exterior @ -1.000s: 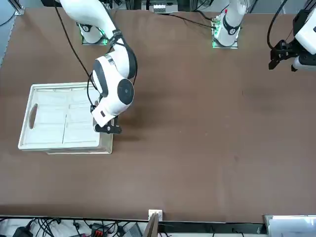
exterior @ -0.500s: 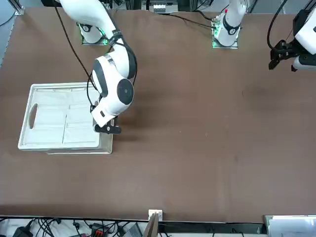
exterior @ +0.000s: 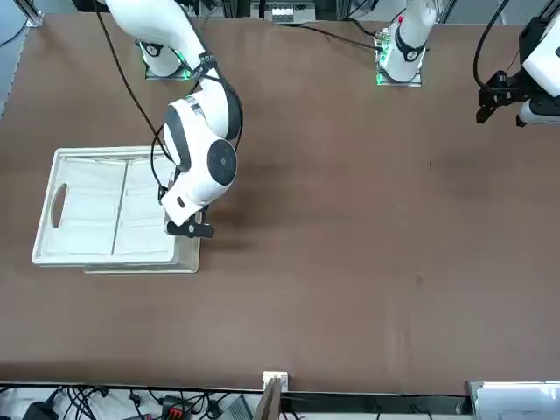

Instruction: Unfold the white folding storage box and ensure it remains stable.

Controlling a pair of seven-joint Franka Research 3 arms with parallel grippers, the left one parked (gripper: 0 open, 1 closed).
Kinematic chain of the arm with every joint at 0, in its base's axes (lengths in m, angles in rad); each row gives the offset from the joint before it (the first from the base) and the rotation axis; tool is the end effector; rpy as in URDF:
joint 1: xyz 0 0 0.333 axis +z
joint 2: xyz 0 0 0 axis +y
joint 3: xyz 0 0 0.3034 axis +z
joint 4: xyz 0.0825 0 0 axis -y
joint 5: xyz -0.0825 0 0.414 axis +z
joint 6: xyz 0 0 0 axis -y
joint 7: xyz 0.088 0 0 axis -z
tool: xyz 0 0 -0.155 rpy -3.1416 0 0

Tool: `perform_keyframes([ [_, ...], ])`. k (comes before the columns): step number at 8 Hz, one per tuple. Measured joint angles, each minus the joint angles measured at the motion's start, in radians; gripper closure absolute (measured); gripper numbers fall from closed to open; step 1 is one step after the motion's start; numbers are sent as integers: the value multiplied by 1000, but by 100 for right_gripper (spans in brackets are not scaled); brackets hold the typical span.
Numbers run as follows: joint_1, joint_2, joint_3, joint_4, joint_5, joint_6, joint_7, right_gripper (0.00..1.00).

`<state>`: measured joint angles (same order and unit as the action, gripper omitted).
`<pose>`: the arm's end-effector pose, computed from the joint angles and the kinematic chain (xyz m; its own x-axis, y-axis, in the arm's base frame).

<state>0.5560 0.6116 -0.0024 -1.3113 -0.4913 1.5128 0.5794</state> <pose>0.6216 0.2958 0.3093 0.9961 0.0216 -0.0851 0.0676 -0.8073 0.5863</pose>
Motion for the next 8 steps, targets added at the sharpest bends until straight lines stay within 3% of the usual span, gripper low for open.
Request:
perform_keyframes([
  [8,-1,1,-1,51,-2,-46,-53,55],
])
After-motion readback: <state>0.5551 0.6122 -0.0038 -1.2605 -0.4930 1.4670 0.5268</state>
